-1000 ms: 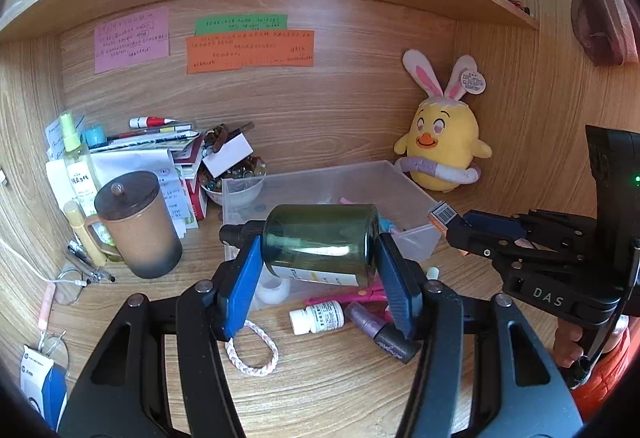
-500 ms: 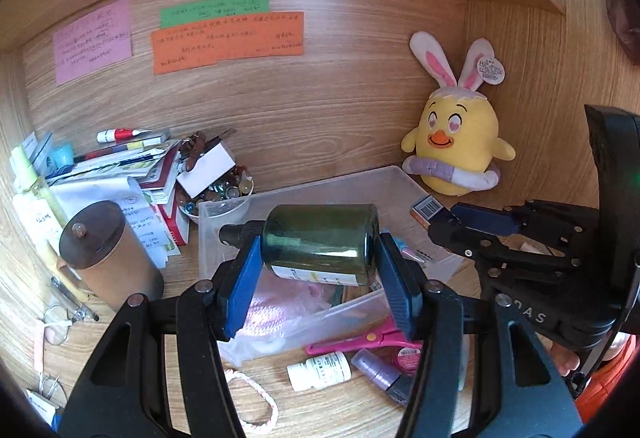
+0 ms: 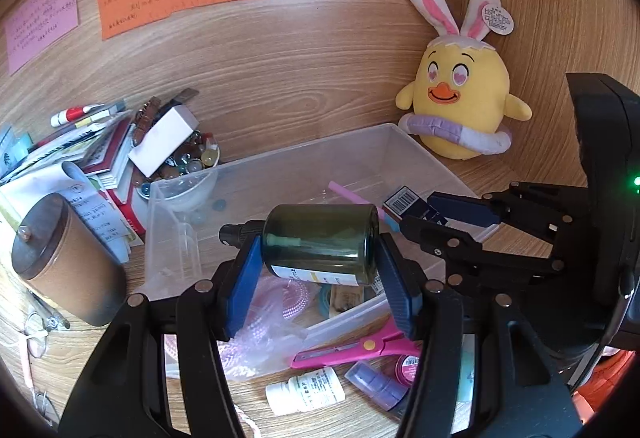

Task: Organize objects
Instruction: 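Lower the green bottle and Max box into the clear box and open both grippers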

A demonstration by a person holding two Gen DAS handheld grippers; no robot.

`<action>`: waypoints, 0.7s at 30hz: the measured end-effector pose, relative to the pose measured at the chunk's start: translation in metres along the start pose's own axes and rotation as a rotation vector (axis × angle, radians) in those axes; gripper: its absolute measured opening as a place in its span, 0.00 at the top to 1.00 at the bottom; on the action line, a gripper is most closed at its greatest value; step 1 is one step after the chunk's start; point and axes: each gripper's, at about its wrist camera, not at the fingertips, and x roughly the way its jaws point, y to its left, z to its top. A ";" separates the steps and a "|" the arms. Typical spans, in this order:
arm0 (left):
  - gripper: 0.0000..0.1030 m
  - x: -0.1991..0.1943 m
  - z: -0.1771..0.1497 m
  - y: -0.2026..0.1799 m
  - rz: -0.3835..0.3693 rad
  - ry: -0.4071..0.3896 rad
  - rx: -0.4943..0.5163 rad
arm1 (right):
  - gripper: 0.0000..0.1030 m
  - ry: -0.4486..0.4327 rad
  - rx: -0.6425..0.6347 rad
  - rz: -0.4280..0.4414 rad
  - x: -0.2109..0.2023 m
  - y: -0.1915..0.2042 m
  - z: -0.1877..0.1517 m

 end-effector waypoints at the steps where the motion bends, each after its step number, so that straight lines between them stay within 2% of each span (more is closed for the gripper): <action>1: 0.45 0.001 0.000 0.000 0.002 0.002 -0.001 | 0.76 0.004 -0.001 -0.003 0.002 0.000 0.000; 10: 0.44 0.004 0.000 0.003 -0.014 0.011 -0.011 | 0.76 0.020 0.004 0.001 0.009 -0.003 0.000; 16: 0.36 -0.006 0.001 0.003 -0.009 -0.013 -0.019 | 0.75 0.035 0.004 0.015 0.008 -0.004 -0.001; 21: 0.26 -0.024 -0.001 0.007 -0.002 -0.051 -0.036 | 0.67 0.013 0.011 0.007 -0.003 -0.004 -0.001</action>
